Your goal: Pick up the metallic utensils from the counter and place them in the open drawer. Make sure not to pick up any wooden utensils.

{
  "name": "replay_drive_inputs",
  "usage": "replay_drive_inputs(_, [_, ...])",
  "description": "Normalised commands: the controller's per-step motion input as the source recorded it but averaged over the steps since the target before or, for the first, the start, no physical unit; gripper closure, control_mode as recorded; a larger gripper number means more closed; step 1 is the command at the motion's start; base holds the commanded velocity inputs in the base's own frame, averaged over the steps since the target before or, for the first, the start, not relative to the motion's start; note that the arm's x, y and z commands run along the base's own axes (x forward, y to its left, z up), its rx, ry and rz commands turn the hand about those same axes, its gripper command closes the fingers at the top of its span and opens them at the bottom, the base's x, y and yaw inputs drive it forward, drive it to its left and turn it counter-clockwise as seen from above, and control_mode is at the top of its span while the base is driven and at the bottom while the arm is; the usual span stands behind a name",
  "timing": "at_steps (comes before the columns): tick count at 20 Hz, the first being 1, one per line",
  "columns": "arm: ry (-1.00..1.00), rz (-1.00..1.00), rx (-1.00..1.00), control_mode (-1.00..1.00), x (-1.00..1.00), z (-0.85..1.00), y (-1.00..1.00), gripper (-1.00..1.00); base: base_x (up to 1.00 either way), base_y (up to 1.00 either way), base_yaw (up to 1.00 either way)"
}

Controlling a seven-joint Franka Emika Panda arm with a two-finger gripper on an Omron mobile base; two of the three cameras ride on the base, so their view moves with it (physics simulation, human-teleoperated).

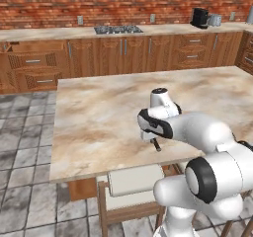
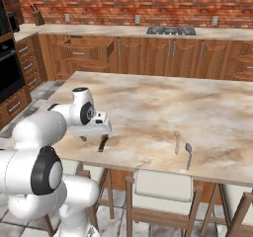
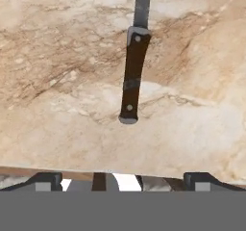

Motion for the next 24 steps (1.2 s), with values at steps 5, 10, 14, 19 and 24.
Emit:
replay_drive_inputs(5, [0.06,0.02,0.01,-1.00,0.55,-0.43,-0.09,-1.00,0.00,0.00,0.00])
replay_drive_inputs(10, [0.00,0.02,0.01,-1.00,0.39,-0.48,-0.14,-1.00,0.00,0.00,0.00])
replay_drive_inputs(14, [0.00,0.00,0.00,-1.00,0.14,-0.46,-0.05,-1.00,0.00,0.00,0.00])
replay_drive_inputs(19, [0.00,0.00,0.00,-1.00,0.24,-0.30,0.00,-1.00,0.00,0.00,0.00])
replay_drive_inputs(24, [0.00,0.00,0.00,-1.00,0.24,-0.33,0.00,1.00,0.00,0.00,0.00])
